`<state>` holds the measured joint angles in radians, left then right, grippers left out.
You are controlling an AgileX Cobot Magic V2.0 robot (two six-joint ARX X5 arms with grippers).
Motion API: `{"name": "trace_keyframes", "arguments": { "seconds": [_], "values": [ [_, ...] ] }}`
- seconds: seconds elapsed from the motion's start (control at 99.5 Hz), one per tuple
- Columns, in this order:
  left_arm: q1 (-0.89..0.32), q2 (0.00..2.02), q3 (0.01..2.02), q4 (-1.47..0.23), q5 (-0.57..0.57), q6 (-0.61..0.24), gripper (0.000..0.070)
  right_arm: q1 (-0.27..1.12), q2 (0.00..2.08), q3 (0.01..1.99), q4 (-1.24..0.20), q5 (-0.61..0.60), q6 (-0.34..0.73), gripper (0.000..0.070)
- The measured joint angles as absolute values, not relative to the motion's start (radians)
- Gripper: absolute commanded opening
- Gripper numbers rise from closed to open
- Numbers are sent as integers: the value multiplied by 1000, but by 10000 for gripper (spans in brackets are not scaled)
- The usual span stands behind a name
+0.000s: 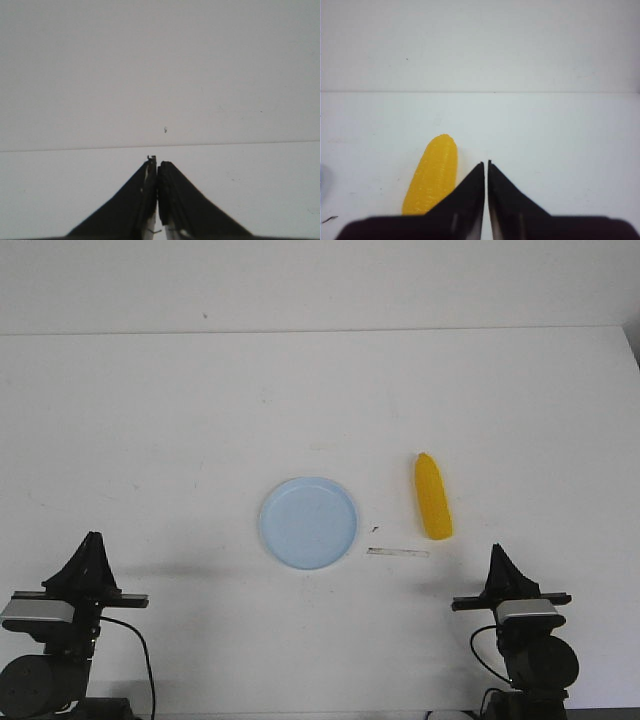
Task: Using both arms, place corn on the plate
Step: 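Reach the right gripper down over the yellow corn and grasp it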
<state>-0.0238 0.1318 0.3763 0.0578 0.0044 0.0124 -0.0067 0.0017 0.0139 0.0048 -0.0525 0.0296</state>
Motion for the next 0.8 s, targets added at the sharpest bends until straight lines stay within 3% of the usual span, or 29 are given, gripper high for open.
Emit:
{"name": "trace_keyframes", "arguments": {
  "seconds": [0.271,0.462,0.804],
  "values": [
    [-24,132,376,56,4,12,3,-7,2,14,20,-51,30,7],
    [-24,131,376,56,4,12,3,-7,2,18,147,-48,60,6],
    [-24,132,376,55,4,12,3,-7,165,204,-25,-47,44,4]
  ]
}}
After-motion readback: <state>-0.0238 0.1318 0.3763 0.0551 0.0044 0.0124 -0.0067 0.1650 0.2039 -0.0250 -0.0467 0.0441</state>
